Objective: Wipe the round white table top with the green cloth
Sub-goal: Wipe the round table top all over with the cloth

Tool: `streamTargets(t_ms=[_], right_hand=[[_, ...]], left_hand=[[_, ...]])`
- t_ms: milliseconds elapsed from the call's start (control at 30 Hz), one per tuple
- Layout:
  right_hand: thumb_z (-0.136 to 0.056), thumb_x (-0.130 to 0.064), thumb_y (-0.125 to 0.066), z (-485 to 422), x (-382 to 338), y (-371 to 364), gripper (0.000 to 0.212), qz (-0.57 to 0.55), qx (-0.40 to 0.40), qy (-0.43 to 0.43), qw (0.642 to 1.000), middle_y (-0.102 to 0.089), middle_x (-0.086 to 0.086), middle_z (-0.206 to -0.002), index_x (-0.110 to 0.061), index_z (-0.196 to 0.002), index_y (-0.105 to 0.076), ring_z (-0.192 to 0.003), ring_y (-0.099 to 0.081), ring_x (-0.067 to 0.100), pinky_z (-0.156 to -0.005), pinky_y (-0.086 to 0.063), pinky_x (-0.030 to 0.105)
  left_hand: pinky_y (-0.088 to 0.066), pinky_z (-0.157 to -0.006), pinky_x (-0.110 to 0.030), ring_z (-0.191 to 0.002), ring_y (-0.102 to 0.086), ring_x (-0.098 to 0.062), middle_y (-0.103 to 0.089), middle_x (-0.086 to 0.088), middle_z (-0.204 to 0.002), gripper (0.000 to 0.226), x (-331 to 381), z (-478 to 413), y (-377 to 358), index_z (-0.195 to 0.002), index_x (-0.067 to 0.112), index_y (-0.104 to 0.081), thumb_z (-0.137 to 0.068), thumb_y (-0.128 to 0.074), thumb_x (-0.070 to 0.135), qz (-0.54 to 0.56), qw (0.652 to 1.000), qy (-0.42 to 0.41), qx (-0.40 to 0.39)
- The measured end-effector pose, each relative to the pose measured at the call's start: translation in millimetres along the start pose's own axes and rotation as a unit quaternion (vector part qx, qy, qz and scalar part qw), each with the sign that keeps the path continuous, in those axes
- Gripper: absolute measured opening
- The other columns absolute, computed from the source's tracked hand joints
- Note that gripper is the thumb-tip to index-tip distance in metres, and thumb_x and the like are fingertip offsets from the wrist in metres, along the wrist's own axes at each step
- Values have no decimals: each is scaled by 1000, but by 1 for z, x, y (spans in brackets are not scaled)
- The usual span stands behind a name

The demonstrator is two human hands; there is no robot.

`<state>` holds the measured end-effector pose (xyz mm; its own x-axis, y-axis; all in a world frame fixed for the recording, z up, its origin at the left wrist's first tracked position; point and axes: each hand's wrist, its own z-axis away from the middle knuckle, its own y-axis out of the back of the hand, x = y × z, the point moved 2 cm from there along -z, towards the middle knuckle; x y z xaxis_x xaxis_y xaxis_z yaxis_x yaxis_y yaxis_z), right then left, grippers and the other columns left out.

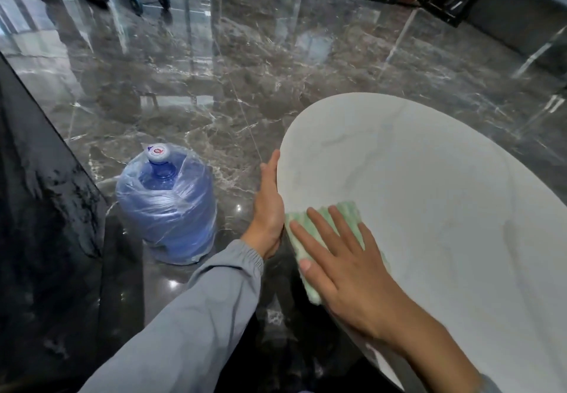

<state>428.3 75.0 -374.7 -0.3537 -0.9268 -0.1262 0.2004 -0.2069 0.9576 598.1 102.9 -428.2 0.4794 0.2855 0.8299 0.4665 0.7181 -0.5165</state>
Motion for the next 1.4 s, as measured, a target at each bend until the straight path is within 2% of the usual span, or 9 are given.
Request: streamTargets(t_ms=[133,367,633,733,833,967,1100,1300,1400], right_hand=[[-103,-63,-4,-26,5,6,53,-9,-9,-10,1000,29,-29,-163,-63,-153,14,-147,38,2,-123,19,46],[-108,-54,-14,-143,16,31,54,-32,29,-50,998,12,-17,-172,-53,-161,1,-157,19,14,-124,10,56],[-105,-61,-5,-26,2,6,51,-11,5,-14,1000,31,-30,-162,-66,-151,16,-145,41,1,-124,19,46],[-105,-61,-7,-46,5,9,52,-19,11,-19,1000,28,-29,-164,-65,-152,14,-147,38,1,-124,19,47],[-107,-58,-12,-104,8,20,53,-38,39,-28,998,16,-23,-169,-59,-157,4,-154,27,7,-124,15,51],[-108,-55,-13,-142,8,28,54,-43,42,-37,997,12,-17,-172,-55,-160,0,-157,21,13,-123,13,56],[-107,-58,-9,-86,3,15,53,-46,49,-11,998,18,-21,-170,-58,-158,5,-153,29,8,-124,15,51],[-107,-58,-10,25,2,0,53,-17,-29,-2,999,39,-32,-157,-66,-148,22,-141,46,1,-121,23,45],[-106,-59,-10,37,4,0,52,-22,-40,3,999,39,-34,-156,-70,-145,24,-141,46,0,-121,25,45]], left_hand=[[-51,-105,-24,-121,-65,2,-71,28,-123,46,-9,-6,4,-135,49,-50,-112,-10,52,35,999,9,-4],[-37,-122,-48,-140,-55,-19,-52,6,-157,56,-9,-6,8,-155,46,-43,-108,-20,65,126,990,62,-16],[-47,-111,-35,-127,-65,-9,-66,17,-139,53,-13,-5,4,-154,39,-44,-111,-18,57,121,992,41,16],[-46,-110,-35,-127,-65,-9,-68,16,-137,54,-17,-8,9,-154,39,-45,-111,-18,57,121,992,41,19],[-37,-122,-43,-138,-56,-15,-58,10,-151,58,-17,-8,9,-155,40,-45,-108,-22,64,113,993,45,11],[-36,-123,-48,-141,-54,-19,-52,4,-157,60,-17,-7,10,-156,39,-43,-106,-24,66,103,994,43,21],[-41,-120,-41,-132,-62,-13,-64,7,-144,59,-14,-5,7,-155,34,-45,-109,-21,62,88,995,34,34],[-40,-119,-47,-139,-56,-18,-55,5,-155,66,-13,-7,8,-158,30,-40,-106,-21,67,41,998,42,30],[-53,-107,-33,-125,-65,-8,-67,13,-138,62,-11,-7,6,-147,30,-51,-107,-20,66,-4,998,28,49]])
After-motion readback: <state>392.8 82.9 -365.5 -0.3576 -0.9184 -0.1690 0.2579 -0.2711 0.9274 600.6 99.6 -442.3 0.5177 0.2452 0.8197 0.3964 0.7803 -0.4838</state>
